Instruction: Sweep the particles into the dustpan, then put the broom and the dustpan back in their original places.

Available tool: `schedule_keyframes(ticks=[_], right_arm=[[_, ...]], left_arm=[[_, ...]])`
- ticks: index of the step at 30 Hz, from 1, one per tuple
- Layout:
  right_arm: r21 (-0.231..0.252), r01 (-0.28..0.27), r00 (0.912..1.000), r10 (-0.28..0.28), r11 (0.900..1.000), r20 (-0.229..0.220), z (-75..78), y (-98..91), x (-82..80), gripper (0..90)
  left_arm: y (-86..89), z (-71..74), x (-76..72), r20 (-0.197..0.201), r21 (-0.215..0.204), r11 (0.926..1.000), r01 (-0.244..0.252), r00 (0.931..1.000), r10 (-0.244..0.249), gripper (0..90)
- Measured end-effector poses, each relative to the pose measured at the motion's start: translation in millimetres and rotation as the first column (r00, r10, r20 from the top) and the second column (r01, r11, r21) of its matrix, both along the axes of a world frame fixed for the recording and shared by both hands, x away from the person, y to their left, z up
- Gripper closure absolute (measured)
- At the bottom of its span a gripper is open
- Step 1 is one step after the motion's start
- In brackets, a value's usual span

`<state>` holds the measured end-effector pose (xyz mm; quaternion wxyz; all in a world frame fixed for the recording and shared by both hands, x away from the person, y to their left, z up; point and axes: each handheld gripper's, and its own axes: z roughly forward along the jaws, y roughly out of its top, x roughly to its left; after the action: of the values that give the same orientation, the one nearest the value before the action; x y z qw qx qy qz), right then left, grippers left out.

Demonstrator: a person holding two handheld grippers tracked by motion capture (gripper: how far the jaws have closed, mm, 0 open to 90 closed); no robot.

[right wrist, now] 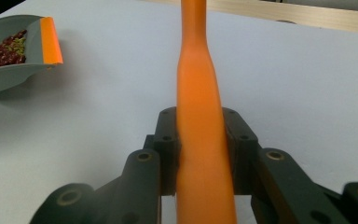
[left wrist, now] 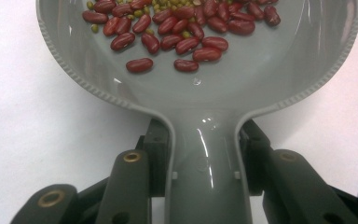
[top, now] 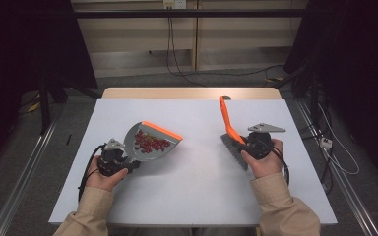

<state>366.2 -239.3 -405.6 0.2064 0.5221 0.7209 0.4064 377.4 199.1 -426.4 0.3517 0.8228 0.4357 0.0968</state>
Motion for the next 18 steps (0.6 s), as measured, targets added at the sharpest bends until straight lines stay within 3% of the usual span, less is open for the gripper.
schedule_keyframes(ticks=[18], right_arm=[[0.008, 0.018, 0.9998, -0.018, 0.9998, 0.011, 2.6, -7.6, -2.8, 71.2]], left_arm=[[8.9, 0.7, 0.7, -0.004, -0.007, 0.9983, -0.059, 0.9983, 0.059, 64.1]])
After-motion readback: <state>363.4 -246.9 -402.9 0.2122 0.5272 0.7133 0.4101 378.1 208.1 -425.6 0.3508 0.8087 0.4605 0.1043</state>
